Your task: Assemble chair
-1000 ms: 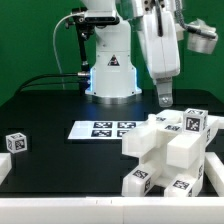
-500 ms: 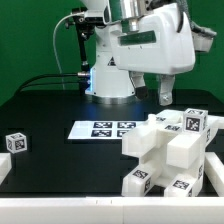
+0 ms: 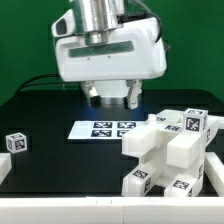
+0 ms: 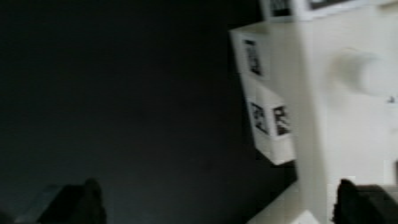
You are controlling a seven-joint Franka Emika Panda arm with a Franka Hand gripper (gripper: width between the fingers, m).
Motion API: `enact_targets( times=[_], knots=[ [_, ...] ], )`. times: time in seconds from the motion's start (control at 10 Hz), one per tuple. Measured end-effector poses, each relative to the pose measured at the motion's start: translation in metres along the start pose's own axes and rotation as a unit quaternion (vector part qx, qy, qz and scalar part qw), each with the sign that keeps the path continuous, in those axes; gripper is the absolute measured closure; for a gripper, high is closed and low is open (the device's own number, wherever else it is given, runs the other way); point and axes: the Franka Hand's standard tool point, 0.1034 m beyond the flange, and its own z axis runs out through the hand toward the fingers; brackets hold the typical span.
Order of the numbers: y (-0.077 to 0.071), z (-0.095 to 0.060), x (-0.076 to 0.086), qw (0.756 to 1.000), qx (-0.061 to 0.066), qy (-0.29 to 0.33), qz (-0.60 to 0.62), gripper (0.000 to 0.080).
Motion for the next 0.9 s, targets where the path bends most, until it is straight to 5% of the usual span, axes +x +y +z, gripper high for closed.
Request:
enact_targets(
  times=[0.1, 0.5, 0.8, 0.9],
  knots=[
    [0.008, -0.004, 0.011, 1.0, 0.002, 0.006, -0.019, 0.0151],
    [0.01, -0.002, 0.01, 0.987, -0.004, 0.004, -0.16, 0.0151],
    [0.076, 0.014, 0.007, 0.956, -0.032, 0.001, -0.293, 0.0151],
    [0.084, 0.015, 0.011, 0.944, -0.038, 0.004, -0.328, 0.0151]
  ],
)
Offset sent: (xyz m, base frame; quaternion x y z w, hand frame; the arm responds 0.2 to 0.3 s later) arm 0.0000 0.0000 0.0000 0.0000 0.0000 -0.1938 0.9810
